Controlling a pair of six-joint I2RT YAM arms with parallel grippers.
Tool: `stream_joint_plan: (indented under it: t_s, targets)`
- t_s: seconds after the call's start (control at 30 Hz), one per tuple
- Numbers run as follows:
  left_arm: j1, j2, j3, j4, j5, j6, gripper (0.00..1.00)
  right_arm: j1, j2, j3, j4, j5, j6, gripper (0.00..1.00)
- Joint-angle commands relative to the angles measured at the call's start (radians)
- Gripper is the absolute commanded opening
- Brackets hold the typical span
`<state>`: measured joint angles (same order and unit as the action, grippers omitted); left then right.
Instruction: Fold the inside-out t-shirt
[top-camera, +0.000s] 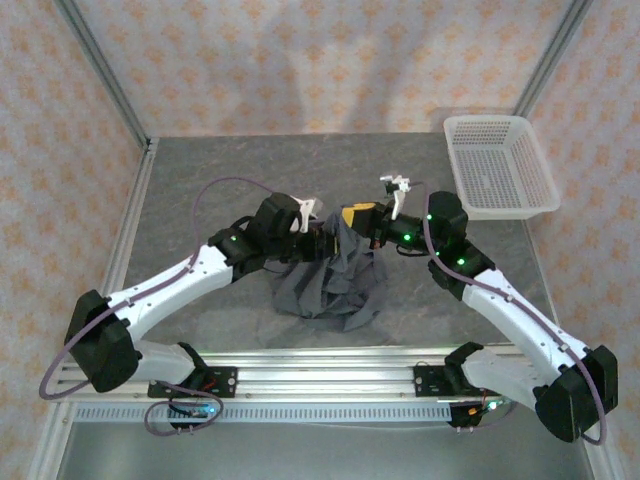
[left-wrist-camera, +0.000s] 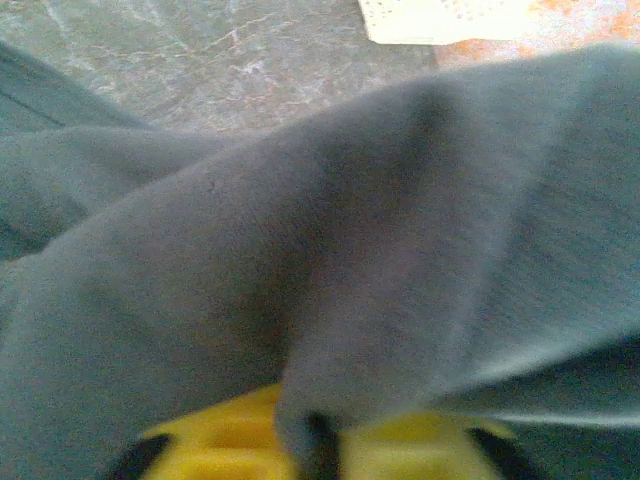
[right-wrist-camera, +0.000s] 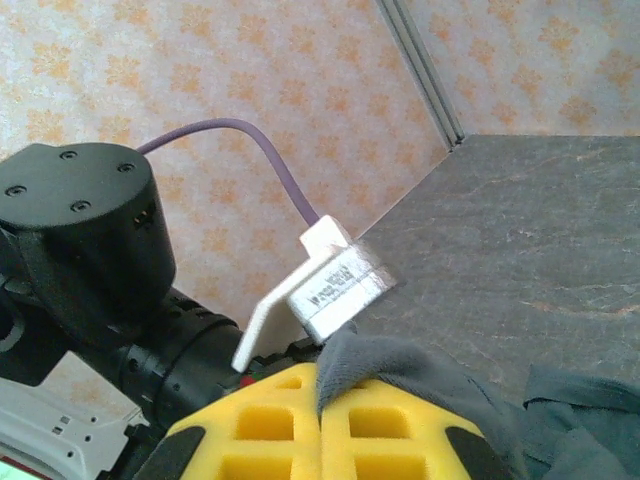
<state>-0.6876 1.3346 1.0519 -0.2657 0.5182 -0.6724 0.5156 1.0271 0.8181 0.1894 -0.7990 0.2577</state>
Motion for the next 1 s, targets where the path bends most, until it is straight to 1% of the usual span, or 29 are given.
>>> stream_joint_plan:
  t_s: [0.0, 0.1, 0.2, 0.3, 0.37, 0.47, 0.5, 0.57, 0.63, 0.67, 0.7, 0.77, 0.83, 0.9, 0.97]
  targets:
    - [0.048, -0.088, 0.007, 0.152, 0.089, -0.025, 0.00, -0.010, -0.046, -0.056, -0.001, 0.081, -0.038, 0.00]
    - [0.090, -0.142, -0.020, 0.250, 0.138, -0.099, 0.00, -0.032, -0.087, -0.155, -0.007, 0.182, -0.059, 0.01]
    - [0.094, -0.160, -0.025, 0.233, 0.147, -0.094, 0.00, -0.035, -0.099, -0.241, 0.006, 0.222, -0.092, 0.07]
    - [0.095, -0.150, -0.031, 0.191, 0.151, -0.061, 0.00, -0.035, -0.127, -0.242, -0.075, 0.327, -0.069, 0.27]
    - [0.095, -0.142, -0.032, 0.160, 0.147, -0.039, 0.00, -0.034, -0.188, -0.233, -0.125, 0.385, -0.033, 0.32]
    - [0.095, -0.133, -0.038, 0.147, 0.149, -0.020, 0.00, -0.002, -0.304, -0.255, -0.170, 0.509, 0.113, 0.40]
    - [0.096, -0.127, -0.037, 0.140, 0.147, -0.013, 0.00, 0.020, -0.336, -0.268, -0.191, 0.555, 0.186, 0.41]
    - [0.095, -0.118, -0.031, 0.132, 0.145, -0.002, 0.00, 0.085, -0.364, -0.296, -0.190, 0.597, 0.340, 0.42]
    - [0.095, -0.109, -0.026, 0.128, 0.146, 0.002, 0.00, 0.164, -0.338, -0.300, -0.194, 0.678, 0.523, 0.42]
    - [0.095, -0.106, -0.027, 0.129, 0.146, 0.001, 0.00, 0.188, -0.313, -0.297, -0.189, 0.700, 0.602, 0.42]
    - [0.094, -0.102, -0.027, 0.131, 0.146, -0.001, 0.00, 0.200, -0.276, -0.295, -0.165, 0.691, 0.664, 0.42]
    - [0.095, -0.096, -0.026, 0.131, 0.146, -0.003, 0.00, 0.204, -0.204, -0.277, -0.098, 0.636, 0.692, 0.42]
    - [0.095, -0.093, -0.027, 0.131, 0.148, -0.004, 0.00, 0.204, -0.154, -0.247, -0.094, 0.644, 0.702, 0.43]
    - [0.095, -0.093, -0.025, 0.126, 0.145, -0.005, 0.00, 0.204, -0.106, -0.219, -0.102, 0.658, 0.765, 0.46]
    - [0.095, -0.094, -0.024, 0.123, 0.143, -0.003, 0.00, 0.204, -0.062, -0.203, -0.071, 0.624, 0.796, 0.47]
